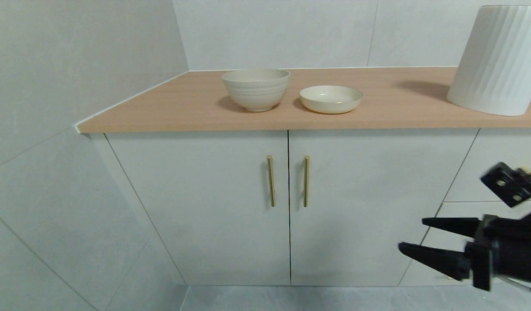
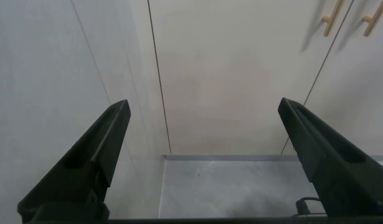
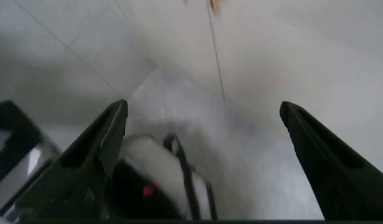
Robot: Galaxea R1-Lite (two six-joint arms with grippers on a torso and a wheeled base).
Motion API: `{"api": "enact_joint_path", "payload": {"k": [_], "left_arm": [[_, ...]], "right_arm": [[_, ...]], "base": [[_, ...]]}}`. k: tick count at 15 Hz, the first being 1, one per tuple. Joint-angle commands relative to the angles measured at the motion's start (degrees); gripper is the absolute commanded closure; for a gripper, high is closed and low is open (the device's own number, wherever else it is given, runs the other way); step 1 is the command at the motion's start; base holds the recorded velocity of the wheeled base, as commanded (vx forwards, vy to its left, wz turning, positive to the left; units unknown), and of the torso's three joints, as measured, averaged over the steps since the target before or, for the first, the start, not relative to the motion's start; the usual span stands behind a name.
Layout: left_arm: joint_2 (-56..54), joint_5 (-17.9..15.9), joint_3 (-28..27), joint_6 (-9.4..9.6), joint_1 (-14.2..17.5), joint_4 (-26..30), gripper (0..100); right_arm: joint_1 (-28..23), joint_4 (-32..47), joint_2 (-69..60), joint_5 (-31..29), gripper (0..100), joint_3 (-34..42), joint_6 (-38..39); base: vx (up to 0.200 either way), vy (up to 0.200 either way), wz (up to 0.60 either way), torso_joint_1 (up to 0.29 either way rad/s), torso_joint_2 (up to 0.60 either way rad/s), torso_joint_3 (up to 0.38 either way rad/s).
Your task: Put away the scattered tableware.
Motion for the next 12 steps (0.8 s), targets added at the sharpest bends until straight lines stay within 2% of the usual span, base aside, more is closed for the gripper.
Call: {"api": "enact_joint_path", "payload": {"k": [1, 2, 3, 5, 10, 12], "left_arm": [[0.00, -0.02, 0.00, 0.00, 0.04, -0.01, 0], [0.00, -0.02, 0.00, 0.09, 0.04, -0.01, 0], [0.00, -0.02, 0.00, 0.09, 0.04, -0.01, 0], [0.00, -0.02, 0.00, 0.09, 0.04, -0.01, 0], [0.00, -0.02, 0.00, 0.09, 0.04, -0.01, 0], [0.00, -0.02, 0.00, 0.00, 0.04, -0.01, 0]], "right_arm": [[5.30, -8.85, 21.96, 0.01, 0, -11.11, 0.80], [5.39, -8.85, 22.92, 0.01, 0, -12.17, 1.16], [6.62, -8.85, 26.61, 0.01, 0, -17.00, 3.26], [8.20, -8.85, 28.99, -0.16, 0, -21.83, 5.46], [11.19, -9.02, 32.33, -0.34, 0, -25.53, 8.01], [11.10, -12.54, 35.84, -0.95, 0, -26.76, 8.80]], "base": [[0.000, 0.000, 0.00, 0.000, 0.00, 0.000], [0.000, 0.000, 0.00, 0.000, 0.00, 0.000], [0.000, 0.000, 0.00, 0.000, 0.00, 0.000], [0.000, 0.000, 0.00, 0.000, 0.00, 0.000], [0.000, 0.000, 0.00, 0.000, 0.00, 0.000], [0.000, 0.000, 0.00, 0.000, 0.00, 0.000]]}}
